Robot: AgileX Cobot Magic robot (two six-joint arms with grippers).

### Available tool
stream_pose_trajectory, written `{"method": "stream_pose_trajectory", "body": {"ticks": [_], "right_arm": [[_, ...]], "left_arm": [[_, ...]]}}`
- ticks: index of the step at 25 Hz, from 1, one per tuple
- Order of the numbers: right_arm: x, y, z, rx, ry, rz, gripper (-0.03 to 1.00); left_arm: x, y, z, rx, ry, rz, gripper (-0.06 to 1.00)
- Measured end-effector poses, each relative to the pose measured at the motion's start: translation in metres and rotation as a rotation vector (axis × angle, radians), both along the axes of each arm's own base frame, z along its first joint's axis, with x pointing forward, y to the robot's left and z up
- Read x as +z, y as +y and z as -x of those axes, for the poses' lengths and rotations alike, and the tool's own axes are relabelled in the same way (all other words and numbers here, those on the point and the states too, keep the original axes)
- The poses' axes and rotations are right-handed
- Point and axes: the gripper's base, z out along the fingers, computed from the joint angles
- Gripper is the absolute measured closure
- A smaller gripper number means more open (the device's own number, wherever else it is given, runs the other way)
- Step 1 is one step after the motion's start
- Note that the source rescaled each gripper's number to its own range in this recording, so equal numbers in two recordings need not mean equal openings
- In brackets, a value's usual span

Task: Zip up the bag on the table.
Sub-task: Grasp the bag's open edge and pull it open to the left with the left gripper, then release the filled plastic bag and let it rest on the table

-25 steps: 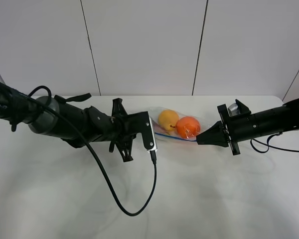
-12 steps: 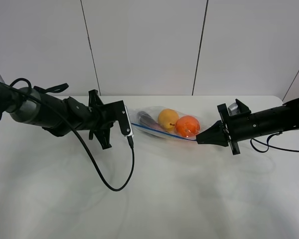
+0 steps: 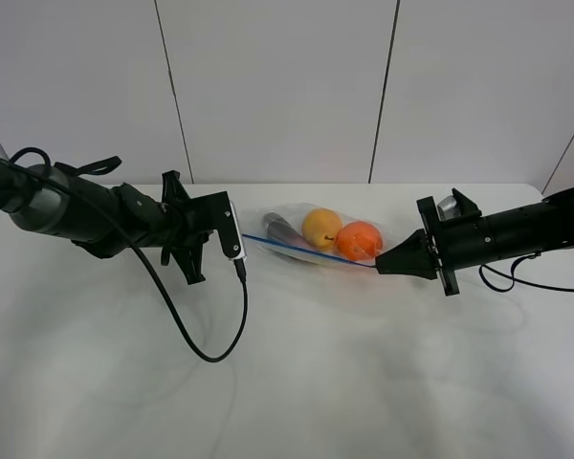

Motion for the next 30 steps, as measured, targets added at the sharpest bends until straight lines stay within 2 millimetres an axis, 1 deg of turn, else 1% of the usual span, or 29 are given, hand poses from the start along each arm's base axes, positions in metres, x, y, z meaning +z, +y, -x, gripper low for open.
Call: {"method": "stream_pose_trajectory", "body": {"ticks": [7, 8, 9, 11, 14, 16, 17, 19, 21, 26, 30], "right_arm": [[0.0, 0.0, 0.0, -0.003, 0.0, -0.002, 0.97], [0.0, 0.0, 0.0, -0.002, 0.0, -0.002, 0.97], [0.0, 0.0, 0.001, 0.007, 0.001, 0.005, 0.97], [-0.002, -0.001, 0.002, 0.023, 0.003, 0.023, 0.97], [-0.002, -0.002, 0.002, 0.028, 0.003, 0.027, 0.97], [-0.002, -0.002, 0.002, 0.028, 0.003, 0.03, 0.97], [-0.002, -0.002, 0.002, 0.028, 0.003, 0.031, 0.97], [-0.003, -0.002, 0.002, 0.029, 0.003, 0.033, 0.97], [-0.003, -0.002, 0.002, 0.029, 0.003, 0.033, 0.97], [-0.003, -0.002, 0.002, 0.029, 0.003, 0.033, 0.97], [-0.003, -0.002, 0.002, 0.029, 0.003, 0.033, 0.97]], "left_arm": [[-0.001, 0.0, 0.0, -0.006, 0.011, 0.003, 0.94], [-0.001, 0.0, 0.001, -0.008, 0.014, 0.005, 0.93], [-0.001, 0.001, 0.0, -0.001, 0.013, 0.008, 0.89], [0.0, 0.008, -0.002, 0.035, 0.007, 0.02, 0.73], [0.0, 0.011, -0.004, 0.086, 0.006, 0.062, 0.32], [0.0, 0.011, -0.004, 0.105, 0.004, 0.077, 0.12], [0.001, 0.012, -0.004, 0.11, 0.001, 0.08, 0.06], [0.001, 0.015, -0.005, 0.12, -0.004, 0.079, 0.01], [0.002, 0.021, -0.008, 0.136, -0.023, 0.063, -0.02], [0.01, 0.056, -0.019, 0.241, -0.131, -0.004, -0.03], [0.019, 0.078, -0.025, 0.396, -0.252, 0.029, -0.03]]}}
